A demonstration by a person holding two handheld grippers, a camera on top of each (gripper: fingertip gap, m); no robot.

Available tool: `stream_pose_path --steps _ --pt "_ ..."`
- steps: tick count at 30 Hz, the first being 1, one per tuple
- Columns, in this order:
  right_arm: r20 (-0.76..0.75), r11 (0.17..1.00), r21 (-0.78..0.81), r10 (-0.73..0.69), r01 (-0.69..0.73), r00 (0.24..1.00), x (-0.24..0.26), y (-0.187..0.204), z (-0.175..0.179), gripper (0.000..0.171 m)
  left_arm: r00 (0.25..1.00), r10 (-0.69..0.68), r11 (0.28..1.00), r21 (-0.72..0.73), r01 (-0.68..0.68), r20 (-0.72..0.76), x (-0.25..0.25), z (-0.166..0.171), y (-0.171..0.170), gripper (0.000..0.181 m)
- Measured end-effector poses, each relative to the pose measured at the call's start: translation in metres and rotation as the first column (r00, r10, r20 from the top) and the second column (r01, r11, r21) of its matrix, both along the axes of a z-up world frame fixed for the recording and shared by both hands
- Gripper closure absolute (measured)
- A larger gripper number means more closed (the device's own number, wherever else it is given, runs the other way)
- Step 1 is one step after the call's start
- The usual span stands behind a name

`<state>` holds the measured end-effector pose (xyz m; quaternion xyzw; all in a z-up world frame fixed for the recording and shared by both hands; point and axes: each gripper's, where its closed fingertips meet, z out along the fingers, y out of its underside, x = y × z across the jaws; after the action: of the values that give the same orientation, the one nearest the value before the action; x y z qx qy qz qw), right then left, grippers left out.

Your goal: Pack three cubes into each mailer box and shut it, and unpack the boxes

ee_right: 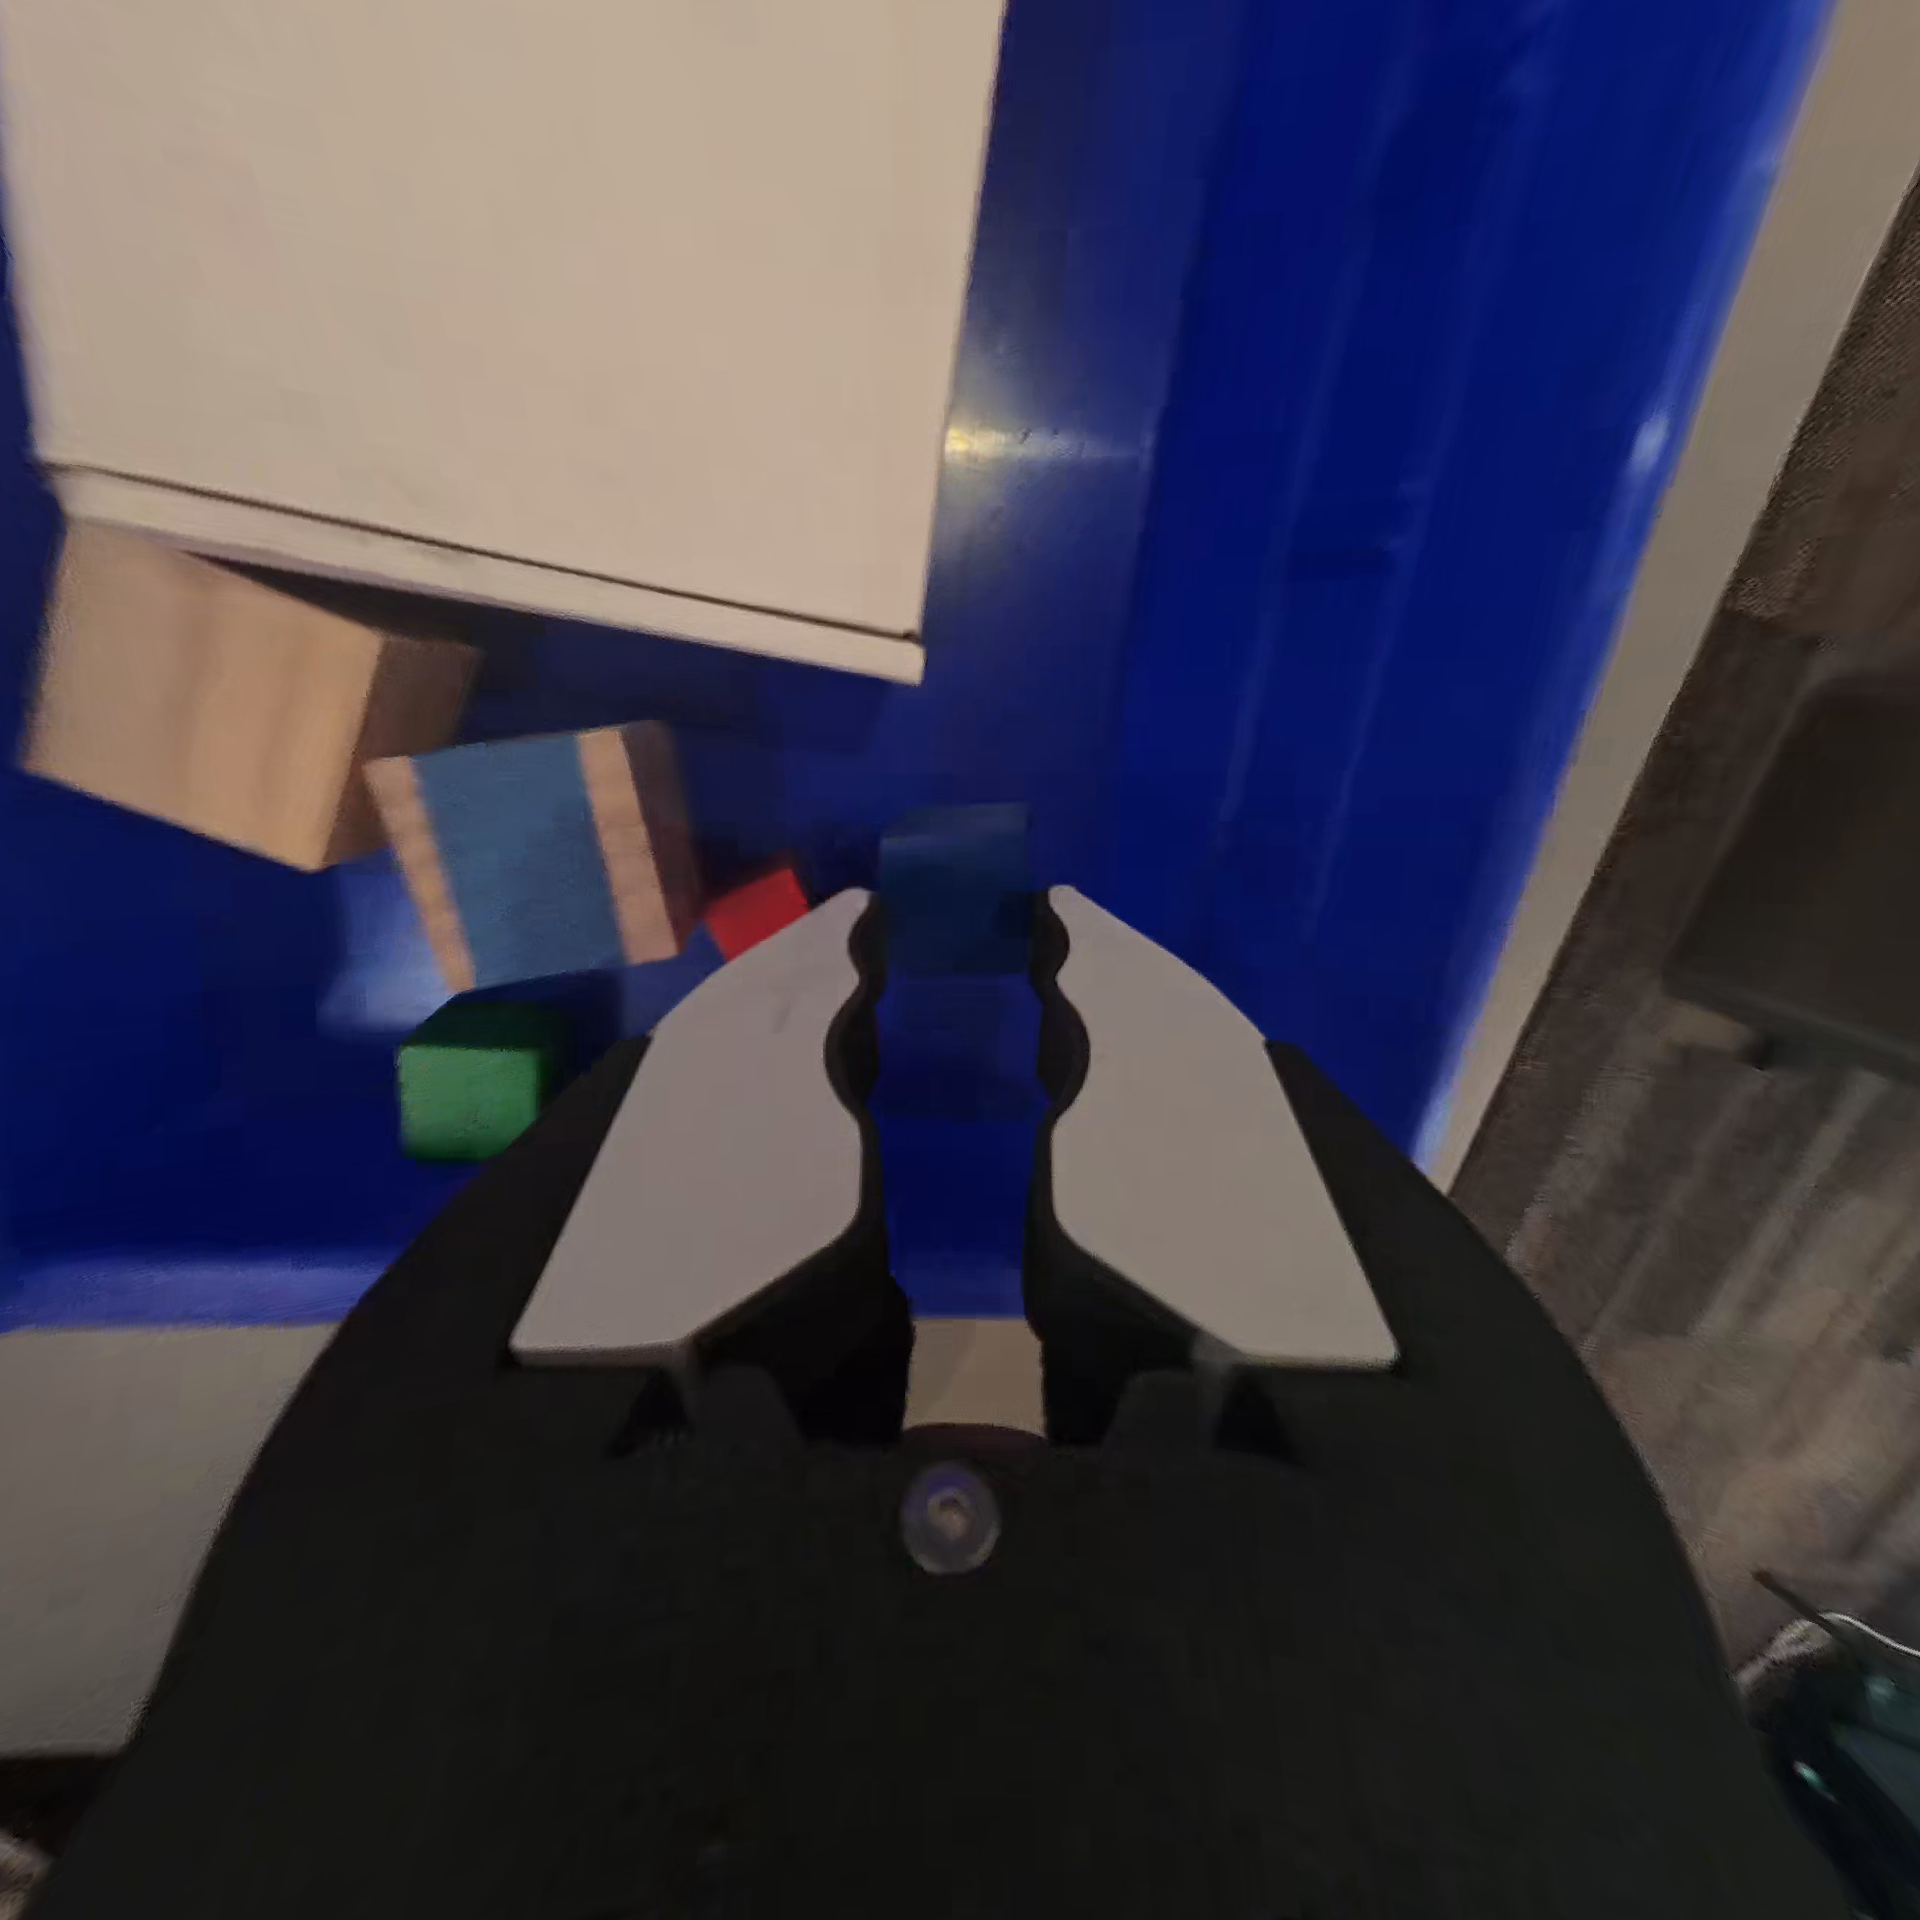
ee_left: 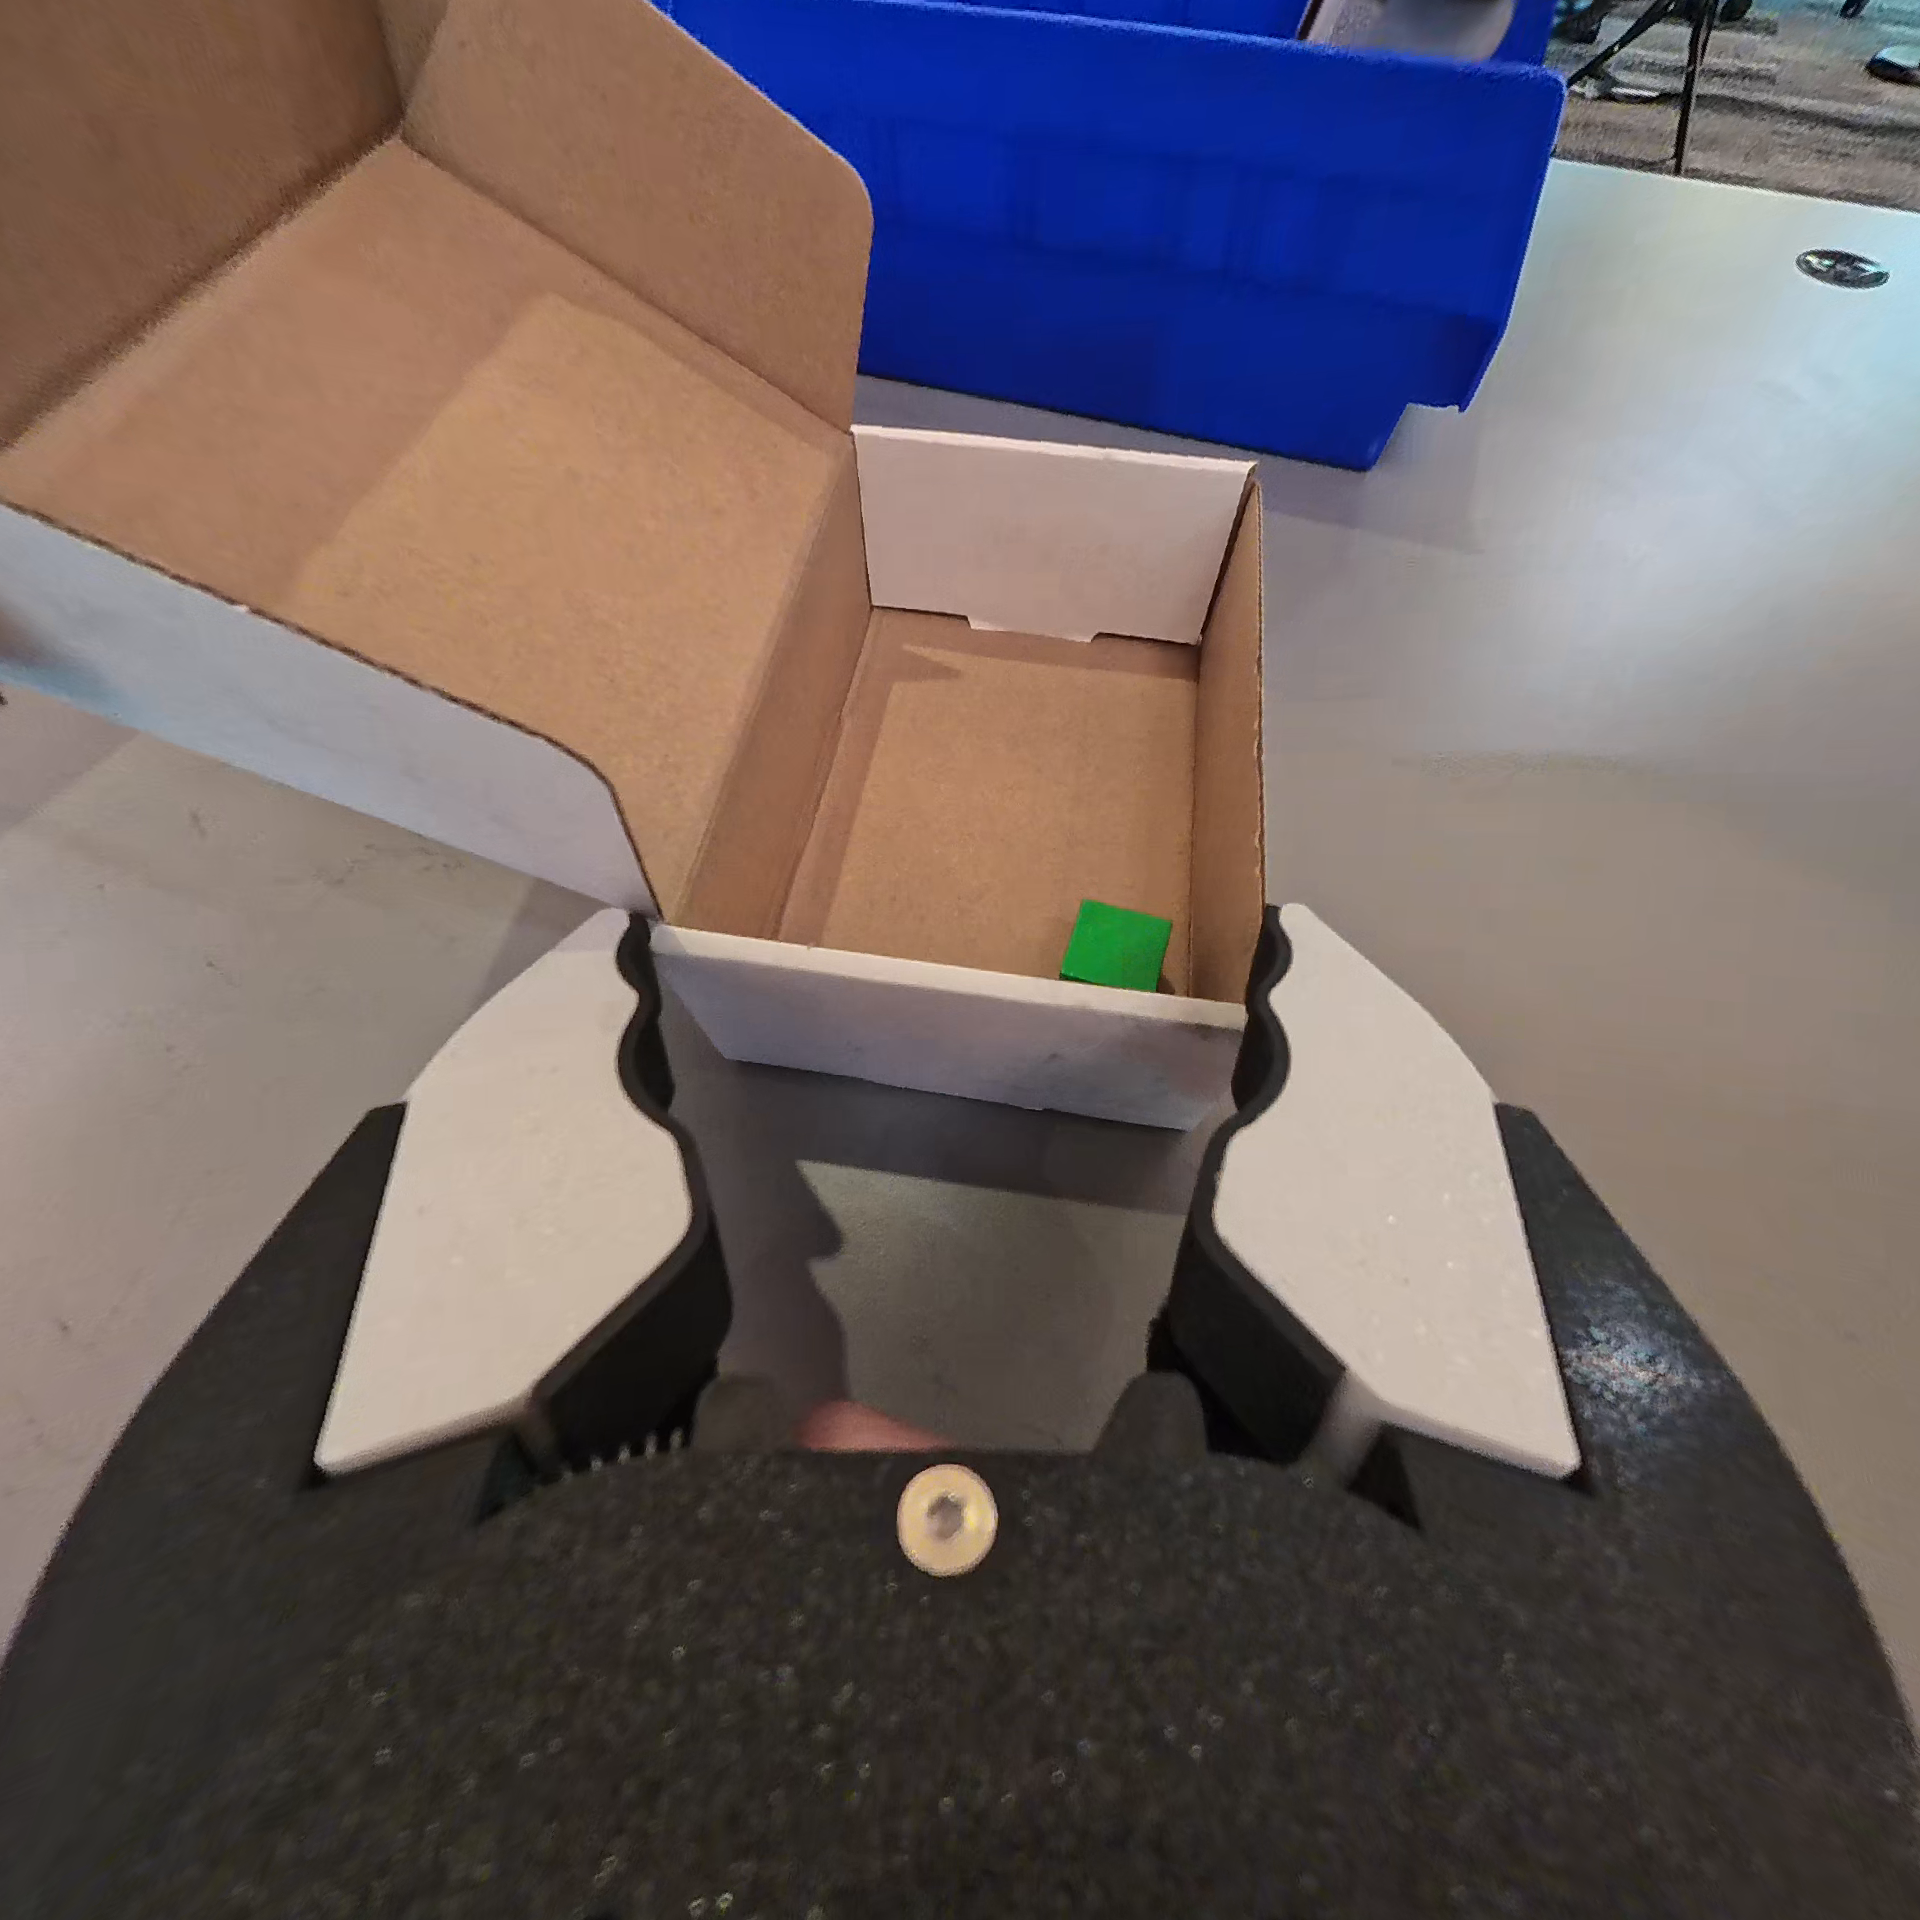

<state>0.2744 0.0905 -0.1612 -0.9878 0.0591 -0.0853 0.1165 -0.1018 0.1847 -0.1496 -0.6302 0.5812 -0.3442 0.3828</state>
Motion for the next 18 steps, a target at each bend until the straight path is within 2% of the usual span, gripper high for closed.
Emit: stream_pose_path --steps 3,7,8,9,10,12,14,15,17,18 --pt "0.046 0.999 -0.041 0.022 -0.020 0.999 0.004 0.008 -0.020 0.144 1.000 0.000 1.000 0.001 0.000 -0.001 0.000 0.000 0.000 0.075" --pt "0.075 0.999 -0.038 0.017 -0.015 0.997 0.009 0.013 -0.021 0.144 1.000 0.000 1.000 0.002 0.000 -0.002 0.000 0.000 0.000 0.075" --pt "0.073 0.999 -0.042 0.024 -0.021 0.997 0.008 0.013 -0.021 0.139 1.000 0.000 1.000 0.002 0.000 -0.002 0.000 0.000 0.000 0.075" --pt "0.088 0.999 -0.036 0.023 -0.020 0.996 0.008 0.012 -0.017 0.126 1.000 0.000 1.000 0.002 0.000 -0.002 0.000 0.000 0.000 0.075" --pt "0.121 1.000 -0.020 0.019 -0.017 0.992 0.009 0.012 -0.007 0.121 1.000 0.000 1.000 0.002 0.000 -0.001 0.000 0.000 0.000 0.075" --pt "0.200 0.998 0.054 0.021 -0.033 0.980 0.001 0.016 0.026 0.122 1.000 -0.001 1.000 0.001 0.001 -0.001 0.000 0.000 0.000 0.075" --pt "0.205 0.975 0.182 0.086 -0.125 0.975 -0.039 0.035 0.061 0.127 1.000 -0.002 1.000 0.002 0.002 0.001 0.000 0.000 0.000 0.075" --pt "0.159 0.944 0.258 0.168 -0.205 0.973 -0.075 0.050 0.074 0.129 1.000 -0.002 1.000 0.002 0.002 0.001 0.000 0.000 0.000 0.075" --pt "-0.018 0.866 0.370 0.368 -0.336 0.930 -0.166 0.072 0.085 0.129 1.000 -0.003 1.000 0.007 0.003 0.003 0.000 0.000 -0.001 0.075" --pt "-0.127 0.847 0.373 0.451 -0.378 0.884 -0.209 0.077 0.082 0.127 1.000 -0.005 1.000 0.013 0.005 0.005 0.000 0.001 -0.001 0.075"
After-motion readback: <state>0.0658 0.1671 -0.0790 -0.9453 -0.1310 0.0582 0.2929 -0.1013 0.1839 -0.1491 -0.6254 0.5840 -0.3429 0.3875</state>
